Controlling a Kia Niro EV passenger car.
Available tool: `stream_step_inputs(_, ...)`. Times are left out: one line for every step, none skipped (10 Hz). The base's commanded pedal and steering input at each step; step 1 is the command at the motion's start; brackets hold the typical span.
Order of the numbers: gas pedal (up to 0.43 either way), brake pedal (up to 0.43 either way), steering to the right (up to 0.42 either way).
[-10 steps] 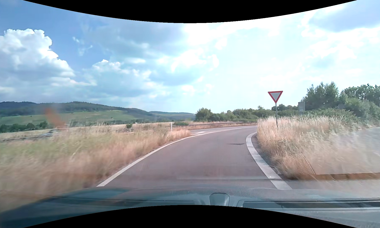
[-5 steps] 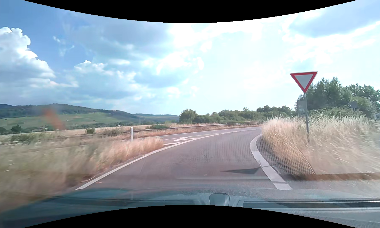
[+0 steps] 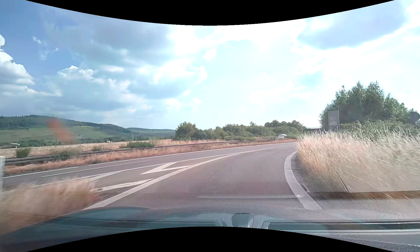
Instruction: Follow the waypoints while adhering to traffic rules and regulations
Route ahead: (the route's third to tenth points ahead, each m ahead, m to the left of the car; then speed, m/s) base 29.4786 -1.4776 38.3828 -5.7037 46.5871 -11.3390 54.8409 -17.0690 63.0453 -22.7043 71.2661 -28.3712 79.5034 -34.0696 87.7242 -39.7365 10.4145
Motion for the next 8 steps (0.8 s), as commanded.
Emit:
stream_step_inputs(0.079, 0.0, 0.11)
stream_step_inputs(0.087, 0.0, 0.111)
stream_step_inputs(0.098, 0.0, 0.111)
stream_step_inputs(0.118, 0.0, 0.112)
stream_step_inputs(0.118, 0.0, 0.112)
stream_step_inputs(0.13, 0.0, 0.111)
stream_step_inputs(0.138, 0.0, 0.112)
stream_step_inputs(0.15, 0.0, 0.111)
